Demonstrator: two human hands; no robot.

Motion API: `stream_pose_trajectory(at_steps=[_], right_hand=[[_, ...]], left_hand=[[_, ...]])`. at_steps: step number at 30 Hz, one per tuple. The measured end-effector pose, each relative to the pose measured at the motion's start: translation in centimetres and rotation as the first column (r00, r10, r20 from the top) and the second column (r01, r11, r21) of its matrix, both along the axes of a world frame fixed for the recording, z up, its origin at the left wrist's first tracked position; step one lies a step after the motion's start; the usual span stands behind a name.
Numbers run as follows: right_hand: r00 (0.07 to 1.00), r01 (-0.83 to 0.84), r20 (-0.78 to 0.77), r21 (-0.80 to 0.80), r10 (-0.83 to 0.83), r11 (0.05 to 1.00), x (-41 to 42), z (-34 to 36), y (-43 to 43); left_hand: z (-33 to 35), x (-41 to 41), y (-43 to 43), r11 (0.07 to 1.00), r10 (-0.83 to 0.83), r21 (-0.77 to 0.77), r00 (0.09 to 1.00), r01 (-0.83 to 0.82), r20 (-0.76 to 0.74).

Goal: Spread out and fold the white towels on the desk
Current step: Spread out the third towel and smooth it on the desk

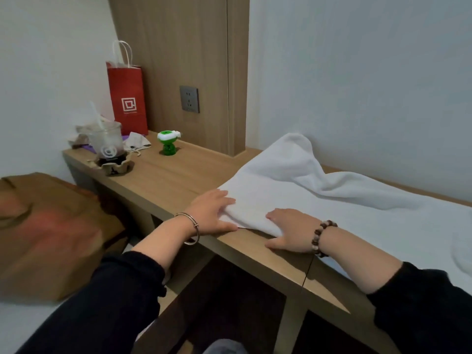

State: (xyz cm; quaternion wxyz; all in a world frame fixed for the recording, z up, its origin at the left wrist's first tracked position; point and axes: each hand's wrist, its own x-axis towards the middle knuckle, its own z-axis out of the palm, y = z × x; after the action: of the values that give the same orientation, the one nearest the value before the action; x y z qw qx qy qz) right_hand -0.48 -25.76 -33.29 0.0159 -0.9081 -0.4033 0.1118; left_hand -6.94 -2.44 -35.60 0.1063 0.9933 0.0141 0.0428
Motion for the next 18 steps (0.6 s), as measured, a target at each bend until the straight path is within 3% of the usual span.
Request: stream_pose_trajectory(at_steps=[3, 6, 9, 10, 11, 12, 14, 16, 18], right_hand=[[0.994, 0.09, 0.039, 0.192, -0.099, 0.977, 0.0, 0.2, -0.2], [0.987, 0.152, -0.083, 0.264, -0.134, 0.953, 1.8, 1.7, -0.7], [0.945, 0.259, -0.272, 0.282, -0.182, 0.924, 3.5, 3.8, -2.0], [0.94, 0.295, -0.253, 0.273, -0.227, 0.916, 3.9, 3.9, -2.3], [0.95, 0.304, -0.15, 0.253, -0.274, 0.918, 3.9, 3.7, -2.6], [0.949, 0.287, 0.059, 0.243, -0.309, 0.927, 3.6, 3.4, -2.6], [0.852, 0.099, 0.489, 0.202, -0.188, 0.974, 2.3, 2.1, -1.9], [0.817, -0.098, 0.577, 0.178, -0.023, 0.979, 0.7, 1.1, -1.0], [0.836, -0.129, 0.547, 0.113, 0.047, 0.985, -0.3, 0.5, -0.7]], left_hand=[[-0.8, -0.9, 1.0, 0.993, 0.083, -0.097, 0.989, -0.071, 0.123], [-1.1, -1.3, 1.2, 0.999, 0.001, 0.038, 0.968, -0.011, 0.253], [-0.7, -1.5, 1.6, 0.98, -0.092, 0.194, 0.958, 0.039, 0.273], [-0.6, -1.5, 1.7, 0.982, -0.075, 0.185, 0.953, 0.021, 0.293], [-0.5, -1.5, 1.6, 0.989, -0.034, 0.146, 0.944, -0.015, 0.328], [-0.4, -1.5, 1.6, 0.994, 0.027, 0.092, 0.933, -0.064, 0.359], [-0.3, -1.5, 1.5, 0.983, 0.163, 0.02, 0.911, -0.184, 0.38], [-0.3, -1.7, 1.7, 0.971, 0.222, 0.01, 0.908, -0.241, 0.355], [-0.4, -2.2, 2.0, 0.971, 0.217, 0.035, 0.939, -0.235, 0.266]])
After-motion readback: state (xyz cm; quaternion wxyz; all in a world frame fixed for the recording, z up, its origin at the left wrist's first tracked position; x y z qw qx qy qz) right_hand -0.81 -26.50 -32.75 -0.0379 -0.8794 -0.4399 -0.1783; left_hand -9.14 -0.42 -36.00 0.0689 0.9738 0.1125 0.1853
